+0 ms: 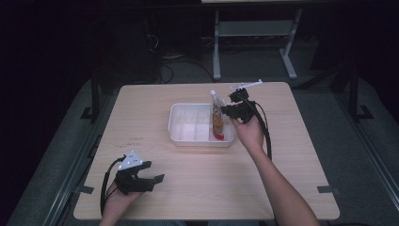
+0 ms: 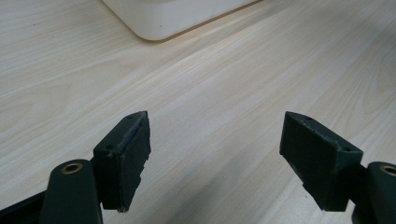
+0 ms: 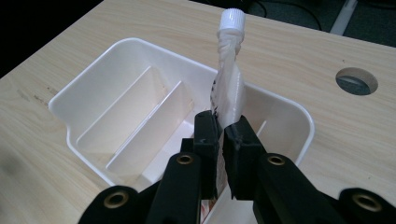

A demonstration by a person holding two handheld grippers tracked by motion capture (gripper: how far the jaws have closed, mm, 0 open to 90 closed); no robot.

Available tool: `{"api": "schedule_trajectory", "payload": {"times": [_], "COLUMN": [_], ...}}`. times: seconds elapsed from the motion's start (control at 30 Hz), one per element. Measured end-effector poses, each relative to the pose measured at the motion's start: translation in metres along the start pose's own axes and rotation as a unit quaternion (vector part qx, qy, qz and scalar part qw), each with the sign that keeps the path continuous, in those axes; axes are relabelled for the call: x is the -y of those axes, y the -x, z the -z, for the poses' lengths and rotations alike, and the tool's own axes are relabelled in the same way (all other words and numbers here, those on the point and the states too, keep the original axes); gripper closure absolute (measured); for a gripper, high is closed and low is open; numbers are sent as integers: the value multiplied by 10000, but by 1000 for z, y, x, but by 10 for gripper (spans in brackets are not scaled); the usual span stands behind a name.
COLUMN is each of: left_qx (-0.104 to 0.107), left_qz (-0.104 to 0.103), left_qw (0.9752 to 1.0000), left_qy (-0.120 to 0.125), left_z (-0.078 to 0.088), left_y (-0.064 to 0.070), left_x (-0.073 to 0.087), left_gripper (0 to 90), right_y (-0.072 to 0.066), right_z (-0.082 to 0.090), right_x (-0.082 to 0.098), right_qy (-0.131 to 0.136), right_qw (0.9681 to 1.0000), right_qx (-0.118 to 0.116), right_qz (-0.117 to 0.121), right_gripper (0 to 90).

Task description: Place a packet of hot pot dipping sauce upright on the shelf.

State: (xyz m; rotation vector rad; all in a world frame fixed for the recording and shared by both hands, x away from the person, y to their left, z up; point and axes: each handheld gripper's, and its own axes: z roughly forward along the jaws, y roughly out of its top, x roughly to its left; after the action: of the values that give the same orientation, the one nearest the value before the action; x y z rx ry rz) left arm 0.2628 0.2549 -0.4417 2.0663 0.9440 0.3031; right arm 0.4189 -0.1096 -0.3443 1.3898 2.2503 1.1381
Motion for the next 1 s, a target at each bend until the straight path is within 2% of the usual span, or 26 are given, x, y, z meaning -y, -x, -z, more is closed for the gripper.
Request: {"api": "schedule_trajectory", "payload": {"times": [0.3, 0.73, 1.0], "left_qx": [-6, -21, -29], "left_qz": [-28, -41, -19], "left_qw": [10000, 10000, 10000], "left_qy": [-18, -42, -32], "left_z": [0, -1, 0], "left_y": [0, 0, -2], "left_x": [0, 0, 1], "left_gripper": [242, 242, 241], "right_y": [3, 2, 3], "right_z": [5, 14, 17], "right_x": [4, 9, 13], "right_qy": [-77, -204, -282], "right_qw": [10000, 9995, 9991], "right_qx": [-8, -134, -246], "right_qz": [43, 201, 198], "right_gripper": [822, 806, 793]}}
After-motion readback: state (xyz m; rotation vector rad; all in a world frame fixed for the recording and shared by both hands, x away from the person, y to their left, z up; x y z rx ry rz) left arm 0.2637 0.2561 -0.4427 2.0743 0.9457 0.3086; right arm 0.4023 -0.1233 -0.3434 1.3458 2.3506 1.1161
